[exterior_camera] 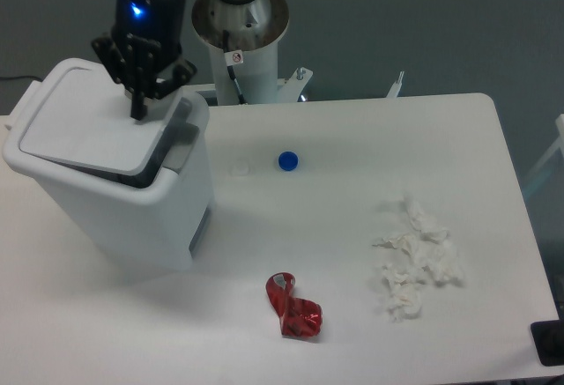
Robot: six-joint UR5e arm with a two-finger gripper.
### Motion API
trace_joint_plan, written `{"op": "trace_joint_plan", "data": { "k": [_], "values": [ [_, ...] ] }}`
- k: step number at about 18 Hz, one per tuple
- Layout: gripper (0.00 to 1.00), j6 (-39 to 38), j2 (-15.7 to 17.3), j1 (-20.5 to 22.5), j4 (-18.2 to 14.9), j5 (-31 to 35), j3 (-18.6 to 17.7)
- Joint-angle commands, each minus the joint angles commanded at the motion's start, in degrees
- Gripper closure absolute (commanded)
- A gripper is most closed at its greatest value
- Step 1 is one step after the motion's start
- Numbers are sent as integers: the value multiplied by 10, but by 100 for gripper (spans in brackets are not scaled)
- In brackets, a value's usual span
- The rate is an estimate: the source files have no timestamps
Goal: Close the trash can
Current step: 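Press the gripper down on the lid to seat it shut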
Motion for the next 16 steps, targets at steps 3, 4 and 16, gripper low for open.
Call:
{"op": "trace_joint_plan", "data": {
  "k": [3, 4, 16],
  "values": [
    [100, 0, -2, -1, 0, 0, 0],
    [100, 0, -7, -1, 1, 0, 0],
    [100, -2, -26, -2, 17, 1, 0]
  ]
}}
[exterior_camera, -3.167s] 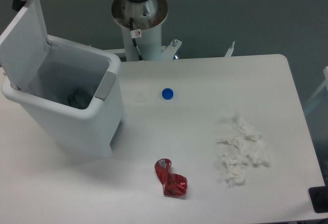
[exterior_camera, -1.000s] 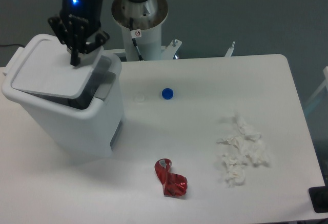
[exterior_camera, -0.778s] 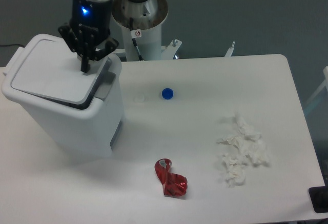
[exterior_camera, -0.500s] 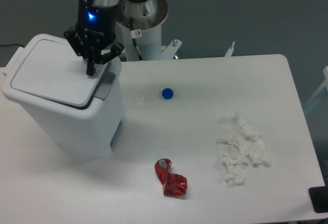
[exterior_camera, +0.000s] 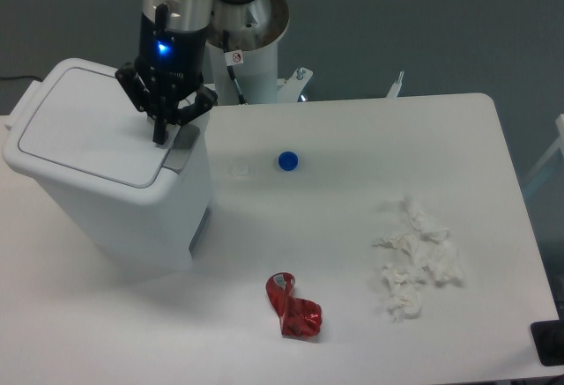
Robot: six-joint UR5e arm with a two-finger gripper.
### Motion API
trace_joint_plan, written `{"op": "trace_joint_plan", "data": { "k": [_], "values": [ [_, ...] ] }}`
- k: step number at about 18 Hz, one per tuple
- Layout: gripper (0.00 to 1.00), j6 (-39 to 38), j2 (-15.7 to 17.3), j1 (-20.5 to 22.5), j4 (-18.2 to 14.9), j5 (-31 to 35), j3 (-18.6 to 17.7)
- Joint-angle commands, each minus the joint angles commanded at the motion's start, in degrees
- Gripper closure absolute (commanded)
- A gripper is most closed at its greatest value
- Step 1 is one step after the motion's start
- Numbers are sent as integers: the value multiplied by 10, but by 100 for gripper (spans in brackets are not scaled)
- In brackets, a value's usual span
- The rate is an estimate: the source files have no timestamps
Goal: Close the trash can
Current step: 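Press the gripper down on the lid to seat it shut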
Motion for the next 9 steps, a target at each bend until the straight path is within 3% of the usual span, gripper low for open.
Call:
{"op": "trace_joint_plan", "data": {
  "k": [9],
  "values": [
    [100, 2, -2, 0, 0, 1, 2]
  ]
}}
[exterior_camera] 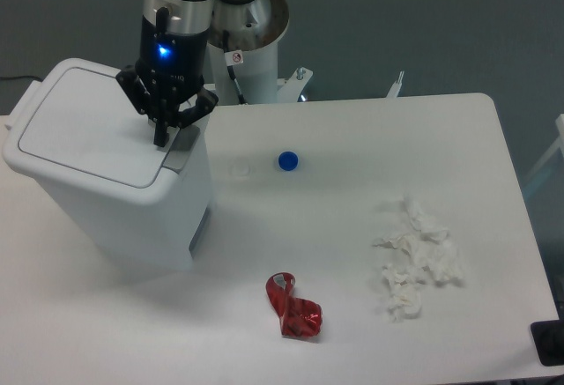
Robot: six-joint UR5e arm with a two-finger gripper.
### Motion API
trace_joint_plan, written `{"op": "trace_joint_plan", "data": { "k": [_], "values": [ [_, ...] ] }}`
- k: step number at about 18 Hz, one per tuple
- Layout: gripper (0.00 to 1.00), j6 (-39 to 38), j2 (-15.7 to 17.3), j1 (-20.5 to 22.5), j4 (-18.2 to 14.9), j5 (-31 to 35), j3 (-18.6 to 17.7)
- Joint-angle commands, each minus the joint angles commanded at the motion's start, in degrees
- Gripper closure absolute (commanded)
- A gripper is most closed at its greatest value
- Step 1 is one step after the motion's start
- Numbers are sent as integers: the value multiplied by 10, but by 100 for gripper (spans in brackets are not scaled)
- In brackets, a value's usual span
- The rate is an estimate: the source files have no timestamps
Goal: Close the trash can
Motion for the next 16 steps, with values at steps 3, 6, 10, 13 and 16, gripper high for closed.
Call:
{"op": "trace_joint_plan", "data": {
  "k": [3, 6, 10, 13, 16],
  "values": [
    [100, 0, 0, -1, 0, 0, -1],
    [100, 0, 3, 0, 0, -1, 1],
    [100, -1, 7, -1, -1, 0, 4],
    [79, 0, 6, 2, -4, -4, 17],
    [31, 1, 3, 40, -3, -4, 37]
  ]
}}
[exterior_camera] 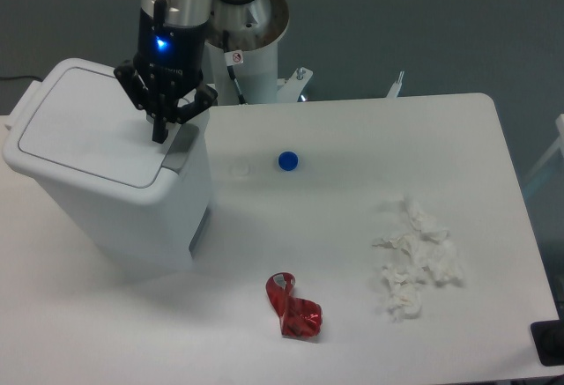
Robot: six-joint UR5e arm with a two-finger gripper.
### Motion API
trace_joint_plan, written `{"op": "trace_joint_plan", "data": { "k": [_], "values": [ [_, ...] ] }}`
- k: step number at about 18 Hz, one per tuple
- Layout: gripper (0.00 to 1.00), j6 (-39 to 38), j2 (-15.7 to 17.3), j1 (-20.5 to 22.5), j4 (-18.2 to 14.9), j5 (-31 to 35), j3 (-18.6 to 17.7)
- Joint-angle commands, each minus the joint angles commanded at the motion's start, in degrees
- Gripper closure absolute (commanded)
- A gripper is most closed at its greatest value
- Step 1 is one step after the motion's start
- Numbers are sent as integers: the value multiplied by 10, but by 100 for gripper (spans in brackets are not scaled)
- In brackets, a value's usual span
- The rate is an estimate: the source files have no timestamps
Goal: Close the trash can
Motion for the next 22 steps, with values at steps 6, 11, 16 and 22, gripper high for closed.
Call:
{"op": "trace_joint_plan", "data": {
  "k": [6, 11, 16, 22],
  "values": [
    [0, 81, -61, 119, 38, 4, 10],
    [0, 245, -132, 193, 45, 23, 42],
    [0, 402, -210, 223, 42, 82, 96],
    [0, 513, -281, 256, 39, 134, 115]
  ]
}}
